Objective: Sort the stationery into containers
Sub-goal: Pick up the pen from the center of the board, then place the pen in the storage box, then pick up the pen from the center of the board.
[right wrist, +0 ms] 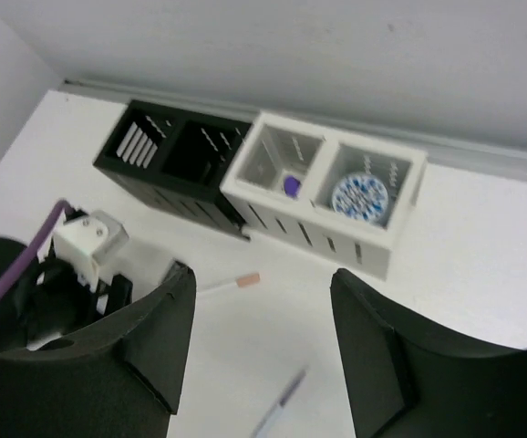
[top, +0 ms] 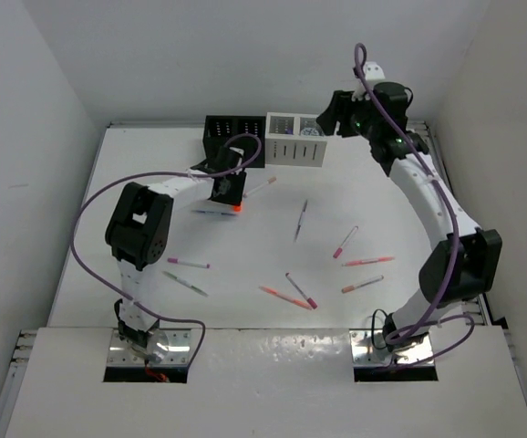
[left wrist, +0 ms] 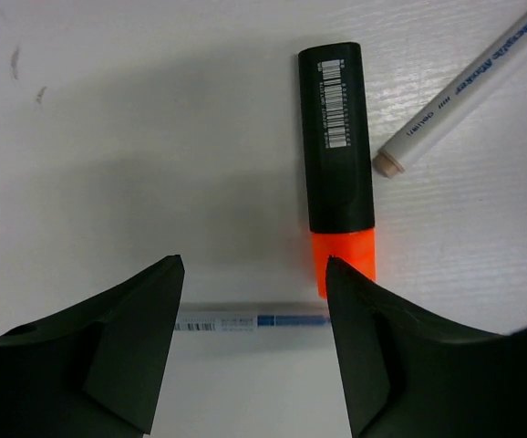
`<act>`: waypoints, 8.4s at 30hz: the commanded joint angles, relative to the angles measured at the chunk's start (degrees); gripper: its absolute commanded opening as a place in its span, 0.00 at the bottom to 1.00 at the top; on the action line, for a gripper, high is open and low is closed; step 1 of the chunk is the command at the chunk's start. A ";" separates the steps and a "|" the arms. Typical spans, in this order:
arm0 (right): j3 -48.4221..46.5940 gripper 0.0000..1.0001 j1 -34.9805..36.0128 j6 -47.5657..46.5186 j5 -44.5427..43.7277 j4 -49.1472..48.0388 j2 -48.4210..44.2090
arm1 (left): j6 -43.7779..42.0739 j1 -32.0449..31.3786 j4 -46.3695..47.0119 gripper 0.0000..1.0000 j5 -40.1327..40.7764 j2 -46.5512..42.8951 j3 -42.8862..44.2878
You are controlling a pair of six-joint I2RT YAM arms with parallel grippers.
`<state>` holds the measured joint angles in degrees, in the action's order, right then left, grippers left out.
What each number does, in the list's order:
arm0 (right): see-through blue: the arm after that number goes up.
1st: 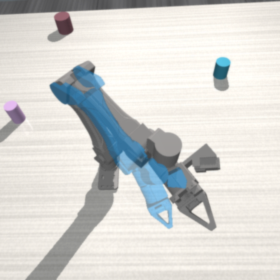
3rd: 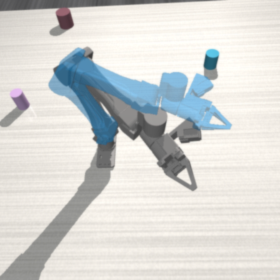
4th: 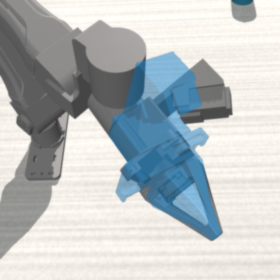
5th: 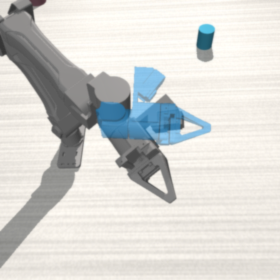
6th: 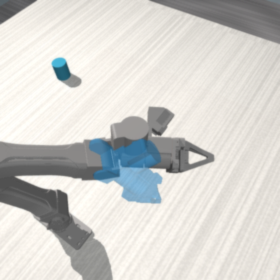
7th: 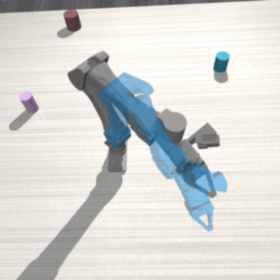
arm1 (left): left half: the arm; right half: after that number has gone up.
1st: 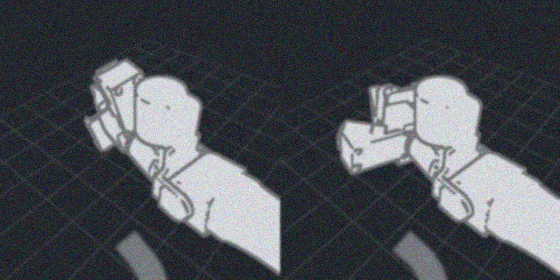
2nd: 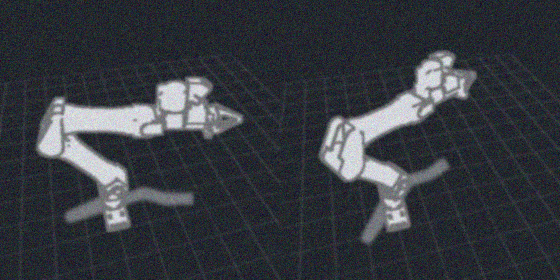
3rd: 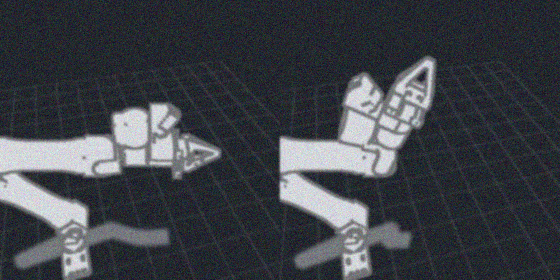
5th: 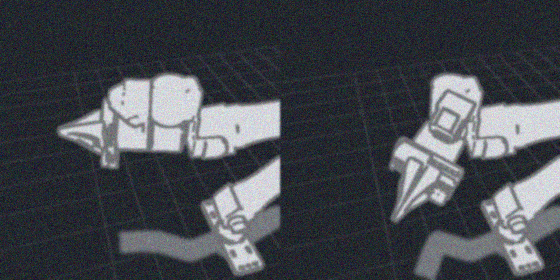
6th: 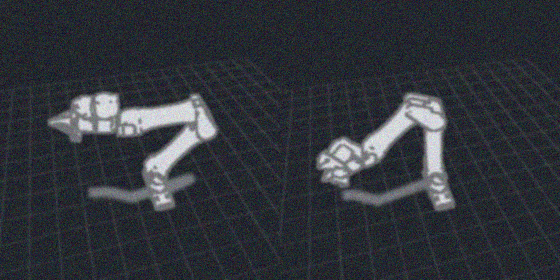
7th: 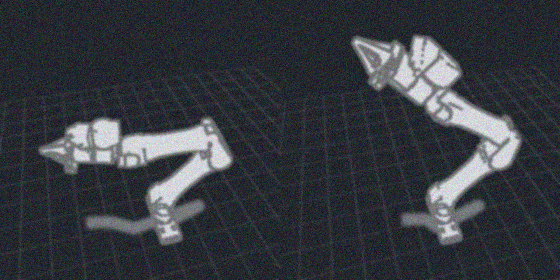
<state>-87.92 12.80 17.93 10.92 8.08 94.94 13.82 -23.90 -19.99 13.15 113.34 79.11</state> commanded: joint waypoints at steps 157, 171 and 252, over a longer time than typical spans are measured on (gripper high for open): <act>12.33 0.19 7.07 32.69 24.33 1.59 -2.30 | -27.45 -6.95 -2.51 0.05 -43.47 -22.99 4.30; -9.18 0.00 3.29 20.40 12.30 5.37 7.44 | -16.21 5.61 3.38 1.00 -33.11 -26.68 0.34; 20.33 0.46 -18.33 -5.89 20.19 19.61 -13.37 | -77.02 -15.74 -19.74 0.52 -23.70 -38.72 -45.89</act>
<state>-67.79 -4.75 13.04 29.41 27.88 83.59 -64.82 -38.52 -41.45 -11.84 74.52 34.11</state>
